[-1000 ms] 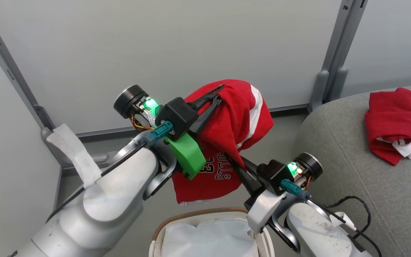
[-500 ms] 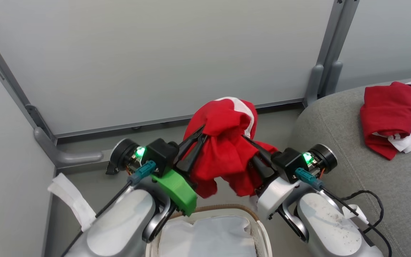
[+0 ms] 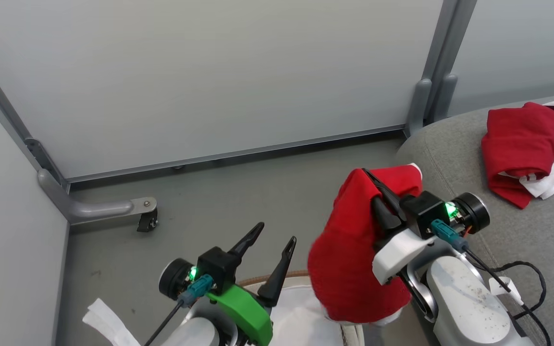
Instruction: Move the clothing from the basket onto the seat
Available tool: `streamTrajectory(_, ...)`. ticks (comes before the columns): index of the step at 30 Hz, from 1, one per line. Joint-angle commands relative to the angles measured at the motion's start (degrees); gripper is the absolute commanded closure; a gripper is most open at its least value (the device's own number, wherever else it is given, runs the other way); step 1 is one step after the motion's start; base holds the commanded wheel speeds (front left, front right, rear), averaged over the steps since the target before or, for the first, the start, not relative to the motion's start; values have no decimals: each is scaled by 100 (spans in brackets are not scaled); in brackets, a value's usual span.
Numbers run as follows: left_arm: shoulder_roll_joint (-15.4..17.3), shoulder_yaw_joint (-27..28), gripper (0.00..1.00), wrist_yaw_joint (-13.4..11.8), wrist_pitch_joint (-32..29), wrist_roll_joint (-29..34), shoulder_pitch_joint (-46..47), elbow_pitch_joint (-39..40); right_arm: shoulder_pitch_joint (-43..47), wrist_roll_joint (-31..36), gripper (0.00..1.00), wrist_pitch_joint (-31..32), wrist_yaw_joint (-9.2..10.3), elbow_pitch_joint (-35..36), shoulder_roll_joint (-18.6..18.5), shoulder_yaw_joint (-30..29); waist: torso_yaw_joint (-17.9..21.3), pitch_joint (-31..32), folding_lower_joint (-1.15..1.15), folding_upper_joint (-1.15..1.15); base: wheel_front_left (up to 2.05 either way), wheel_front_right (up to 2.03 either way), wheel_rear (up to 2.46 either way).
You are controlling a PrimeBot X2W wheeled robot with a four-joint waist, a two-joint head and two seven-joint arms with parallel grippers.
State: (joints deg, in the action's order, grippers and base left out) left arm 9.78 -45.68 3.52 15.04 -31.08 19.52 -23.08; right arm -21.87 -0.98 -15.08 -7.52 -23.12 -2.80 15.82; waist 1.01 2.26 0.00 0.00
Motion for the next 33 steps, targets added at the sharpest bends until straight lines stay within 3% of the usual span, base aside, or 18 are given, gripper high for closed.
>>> streamTrajectory(1,-28,94,0,19,17,85,-188,11,83,37,100,-13,6,37,-18,-56,34,-14,0,0,0,0,0)
streamTrajectory(14,-404,680,0,113,10,551,-893,158,47,251,100,-13,6,71,-21,-363,521,-115,0,0,0,0,0)
streamTrajectory(33,-617,1002,0,310,10,1197,-799,192,-145,812,100,-13,6,263,-375,-985,2173,-673,0,0,0,0,0)
